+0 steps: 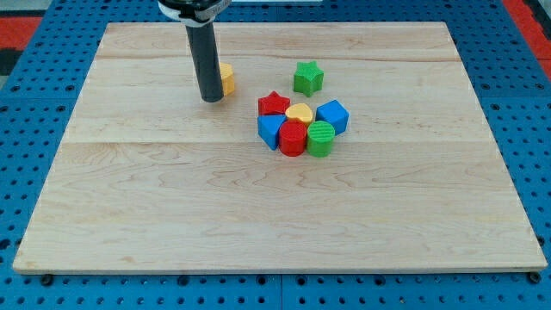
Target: Slide the green star slightly down and then left
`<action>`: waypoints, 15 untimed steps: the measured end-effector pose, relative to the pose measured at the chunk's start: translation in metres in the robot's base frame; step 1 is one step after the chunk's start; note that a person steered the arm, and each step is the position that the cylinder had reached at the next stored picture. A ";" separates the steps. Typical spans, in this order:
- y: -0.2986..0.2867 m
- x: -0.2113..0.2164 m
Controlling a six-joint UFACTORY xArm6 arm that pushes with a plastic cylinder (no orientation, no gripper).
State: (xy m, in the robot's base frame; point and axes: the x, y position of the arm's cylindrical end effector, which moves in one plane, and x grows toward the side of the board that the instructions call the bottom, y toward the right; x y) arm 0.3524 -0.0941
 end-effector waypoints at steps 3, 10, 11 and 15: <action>0.084 -0.058; 0.151 -0.023; 0.151 -0.022; 0.199 -0.041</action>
State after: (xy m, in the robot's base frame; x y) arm 0.3110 0.1046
